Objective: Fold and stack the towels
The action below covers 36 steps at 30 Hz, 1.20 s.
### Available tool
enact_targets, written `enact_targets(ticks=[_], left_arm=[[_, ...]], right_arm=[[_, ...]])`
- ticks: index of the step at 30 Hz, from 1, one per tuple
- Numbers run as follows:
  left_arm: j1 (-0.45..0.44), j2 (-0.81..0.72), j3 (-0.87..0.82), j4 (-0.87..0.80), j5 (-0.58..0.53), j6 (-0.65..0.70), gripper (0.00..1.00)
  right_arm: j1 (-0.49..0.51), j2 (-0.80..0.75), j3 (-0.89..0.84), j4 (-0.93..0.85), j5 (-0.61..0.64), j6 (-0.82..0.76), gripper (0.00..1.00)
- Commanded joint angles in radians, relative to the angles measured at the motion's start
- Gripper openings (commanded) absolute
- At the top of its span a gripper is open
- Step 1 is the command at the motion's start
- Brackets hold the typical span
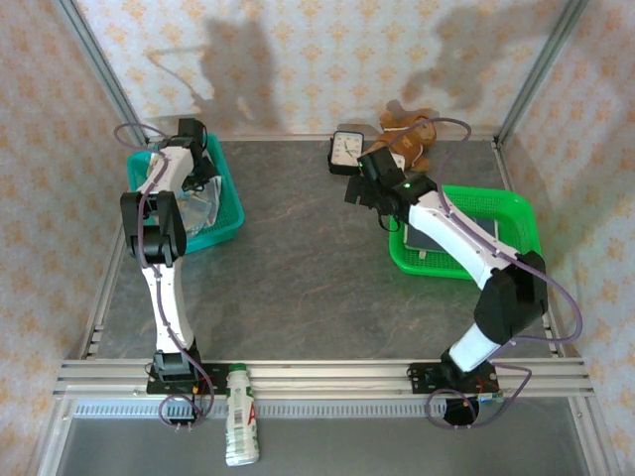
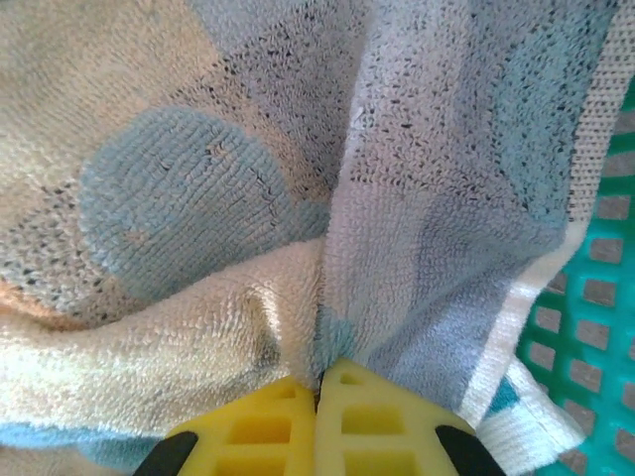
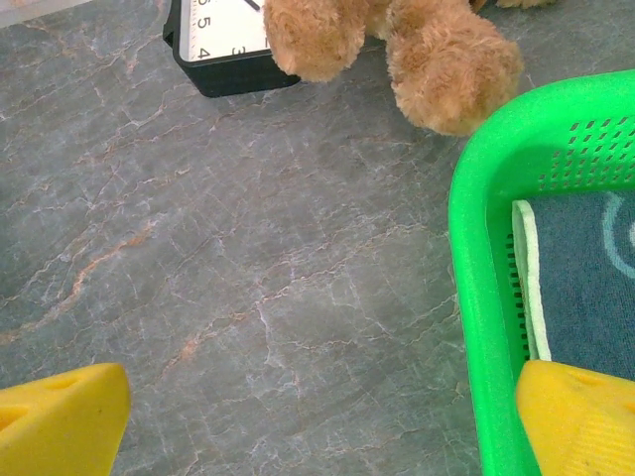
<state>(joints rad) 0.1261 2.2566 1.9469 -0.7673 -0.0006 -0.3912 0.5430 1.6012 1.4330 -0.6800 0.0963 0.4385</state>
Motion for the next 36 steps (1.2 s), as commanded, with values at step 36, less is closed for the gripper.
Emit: enact_targets(ticks=[36], left_arm=[[-0.370,-0.789,0.063,0.059,0.191,-0.125,0.00]], right_arm=[[0.028,-0.016,0.012,0.057,0.072,0.049,0.99]])
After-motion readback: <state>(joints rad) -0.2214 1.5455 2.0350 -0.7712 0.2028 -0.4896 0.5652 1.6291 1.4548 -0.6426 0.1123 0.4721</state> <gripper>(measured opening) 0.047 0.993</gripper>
